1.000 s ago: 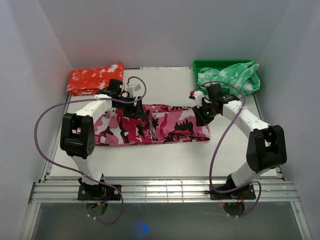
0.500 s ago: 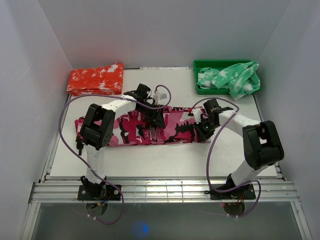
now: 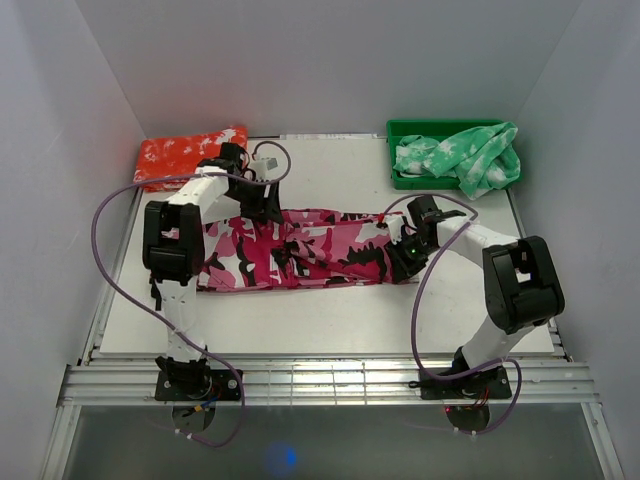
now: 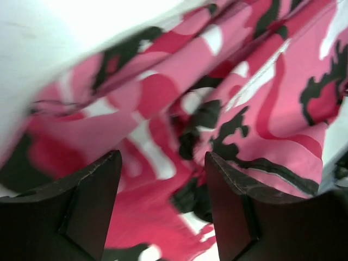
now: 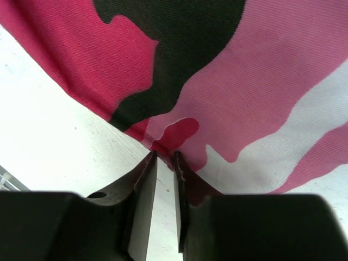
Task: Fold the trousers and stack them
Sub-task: Fold the trousers
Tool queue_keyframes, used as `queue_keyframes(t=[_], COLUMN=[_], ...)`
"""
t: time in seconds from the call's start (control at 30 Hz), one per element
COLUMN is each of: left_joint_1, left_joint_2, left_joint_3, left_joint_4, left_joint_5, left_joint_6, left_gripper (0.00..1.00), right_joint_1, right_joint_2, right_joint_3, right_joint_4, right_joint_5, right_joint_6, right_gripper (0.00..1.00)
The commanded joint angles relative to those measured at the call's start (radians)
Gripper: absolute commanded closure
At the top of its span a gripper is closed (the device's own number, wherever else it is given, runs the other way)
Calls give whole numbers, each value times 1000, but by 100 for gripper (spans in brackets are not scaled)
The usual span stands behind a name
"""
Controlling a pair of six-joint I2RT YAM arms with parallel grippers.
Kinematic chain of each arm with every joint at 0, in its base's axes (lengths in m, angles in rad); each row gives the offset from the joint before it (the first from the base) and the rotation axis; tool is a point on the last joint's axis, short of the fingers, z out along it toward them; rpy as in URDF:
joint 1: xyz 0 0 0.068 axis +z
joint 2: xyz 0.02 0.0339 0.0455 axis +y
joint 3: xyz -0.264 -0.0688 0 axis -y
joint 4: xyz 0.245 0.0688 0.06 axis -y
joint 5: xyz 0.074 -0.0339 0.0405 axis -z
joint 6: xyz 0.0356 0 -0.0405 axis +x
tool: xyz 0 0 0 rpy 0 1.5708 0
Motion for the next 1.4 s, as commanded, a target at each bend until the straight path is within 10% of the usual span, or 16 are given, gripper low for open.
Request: queue_keyframes(t=[0.0, 0.47, 0.87, 1.07, 1.37], left_joint_1=[-9, -169, -184, -167, -150], left_joint_2=[-108, -277, -79, -63, -122], left_joint_3=[27, -156, -271, -257, -194], left_joint_4=[-76, -92, -110, -92, -77], left_joint_5=[-19, 221, 14, 10, 45], left_joint_6=[163, 313, 293, 262, 218], left_gripper=[25, 36, 55, 55, 29], right_joint_1=[-11, -259, -339, -338, -324], right_joint_2=[44, -1, 140, 238, 307], right_joint_3=[14, 247, 166, 166, 128], right_joint_4=[-33, -46, 55, 65, 49], right_joint_5=[36, -123, -200, -270, -365], right_joint_6=[-5, 253, 285, 248, 228], right_gripper=[73, 48, 38, 45, 45])
